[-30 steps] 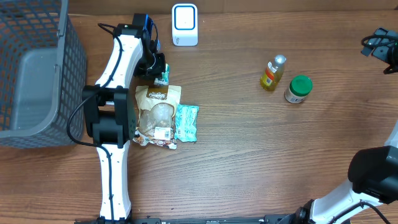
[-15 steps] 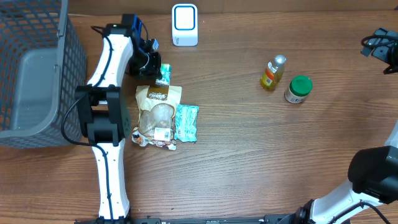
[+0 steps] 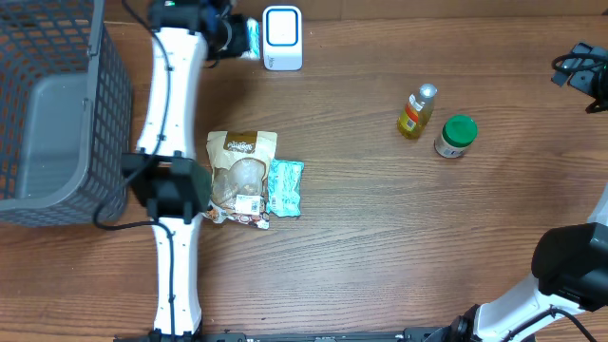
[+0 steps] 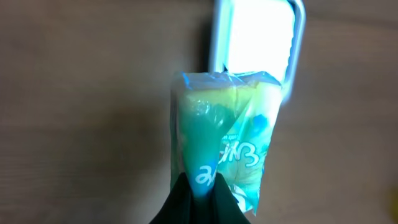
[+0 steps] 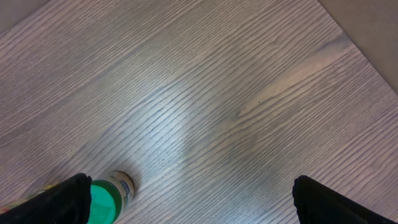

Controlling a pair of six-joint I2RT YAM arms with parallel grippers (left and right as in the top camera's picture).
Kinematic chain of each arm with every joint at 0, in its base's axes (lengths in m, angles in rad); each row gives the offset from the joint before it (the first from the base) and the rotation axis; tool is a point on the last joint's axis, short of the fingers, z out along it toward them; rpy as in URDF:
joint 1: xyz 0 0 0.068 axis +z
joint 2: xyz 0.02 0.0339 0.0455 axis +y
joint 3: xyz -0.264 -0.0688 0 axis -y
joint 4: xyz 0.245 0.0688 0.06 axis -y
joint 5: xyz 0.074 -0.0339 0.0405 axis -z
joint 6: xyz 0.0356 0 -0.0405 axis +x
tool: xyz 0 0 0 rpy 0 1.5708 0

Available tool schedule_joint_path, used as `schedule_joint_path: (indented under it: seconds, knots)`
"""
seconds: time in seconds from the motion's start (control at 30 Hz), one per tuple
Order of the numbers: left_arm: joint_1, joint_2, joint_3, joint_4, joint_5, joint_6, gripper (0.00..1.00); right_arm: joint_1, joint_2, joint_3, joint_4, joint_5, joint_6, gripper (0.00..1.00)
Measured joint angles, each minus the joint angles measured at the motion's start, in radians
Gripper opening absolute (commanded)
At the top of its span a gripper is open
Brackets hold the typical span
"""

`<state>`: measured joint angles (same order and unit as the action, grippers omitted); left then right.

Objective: Scan the item barcode
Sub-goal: 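Carry the Kleenex pack right toward the green-lidded jar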

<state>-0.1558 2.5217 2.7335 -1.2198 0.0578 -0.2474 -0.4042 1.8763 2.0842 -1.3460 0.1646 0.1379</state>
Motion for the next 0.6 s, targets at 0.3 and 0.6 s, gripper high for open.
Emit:
schedule_joint_path:
  seconds: [0.3,0.6]
  knots:
    - [-0.293,0.033,0.000,0.410,-0.721,0.131,0.04,0.000,0.000,0.000,0.000,0.000,0.000,1.00]
    - [-0.309,0.180,-0.006,0.515,-0.943,0.349,0.04,0.000,0.000,0.000,0.000,0.000,0.000,1.00]
